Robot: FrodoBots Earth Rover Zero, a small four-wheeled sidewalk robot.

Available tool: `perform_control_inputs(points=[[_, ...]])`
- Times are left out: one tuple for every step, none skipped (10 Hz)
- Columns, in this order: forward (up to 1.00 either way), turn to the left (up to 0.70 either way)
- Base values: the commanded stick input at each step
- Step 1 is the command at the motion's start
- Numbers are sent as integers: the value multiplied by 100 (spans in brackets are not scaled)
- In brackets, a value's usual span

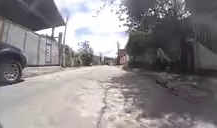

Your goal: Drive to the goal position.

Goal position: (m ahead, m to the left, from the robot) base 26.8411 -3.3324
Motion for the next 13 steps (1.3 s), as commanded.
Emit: perform_control_inputs(points=[[70,0],[70,-14],[70,-26],[70,-29],[70,-27],[70,-12],[70,-1],[70,0],[70,0],[70,0],[70,0],[70,0],[70,0]])
